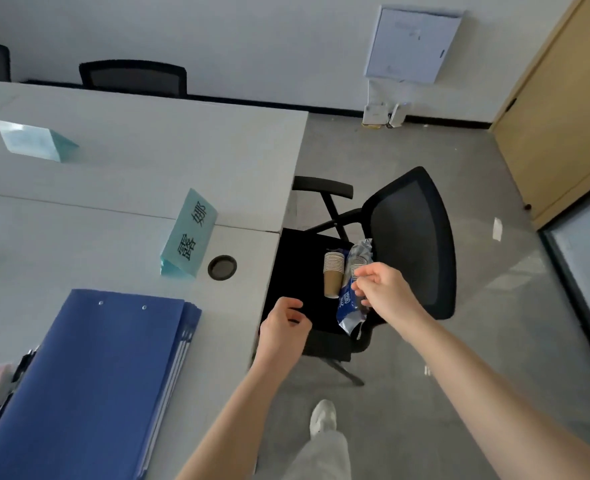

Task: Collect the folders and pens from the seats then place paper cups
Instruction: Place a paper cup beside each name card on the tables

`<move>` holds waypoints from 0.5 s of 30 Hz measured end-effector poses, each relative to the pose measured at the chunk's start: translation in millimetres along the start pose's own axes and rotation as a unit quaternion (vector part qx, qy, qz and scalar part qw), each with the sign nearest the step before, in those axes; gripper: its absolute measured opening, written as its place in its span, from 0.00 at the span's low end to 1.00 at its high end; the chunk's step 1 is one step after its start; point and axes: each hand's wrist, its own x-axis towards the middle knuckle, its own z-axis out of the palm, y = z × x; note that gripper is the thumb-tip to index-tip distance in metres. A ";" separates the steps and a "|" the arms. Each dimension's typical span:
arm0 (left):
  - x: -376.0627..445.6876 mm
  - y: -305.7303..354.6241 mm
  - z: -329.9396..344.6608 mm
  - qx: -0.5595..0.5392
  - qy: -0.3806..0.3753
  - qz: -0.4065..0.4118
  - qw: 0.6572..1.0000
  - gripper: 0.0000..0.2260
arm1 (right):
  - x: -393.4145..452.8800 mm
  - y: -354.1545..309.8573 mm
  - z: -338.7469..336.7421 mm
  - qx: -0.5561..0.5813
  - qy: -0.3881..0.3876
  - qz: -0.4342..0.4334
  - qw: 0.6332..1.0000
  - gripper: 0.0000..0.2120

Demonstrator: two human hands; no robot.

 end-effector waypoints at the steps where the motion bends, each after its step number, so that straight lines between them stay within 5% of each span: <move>1: 29.6 4.4 12.0 0.003 0.002 -0.012 1.000 0.15 | 33.7 3.2 -4.0 -0.005 -0.014 0.012 1.000 0.10; 15: 275.3 -10.2 130.0 0.103 -0.018 -0.094 0.990 0.21 | 327.7 71.9 12.1 -0.183 -0.117 0.030 0.976 0.12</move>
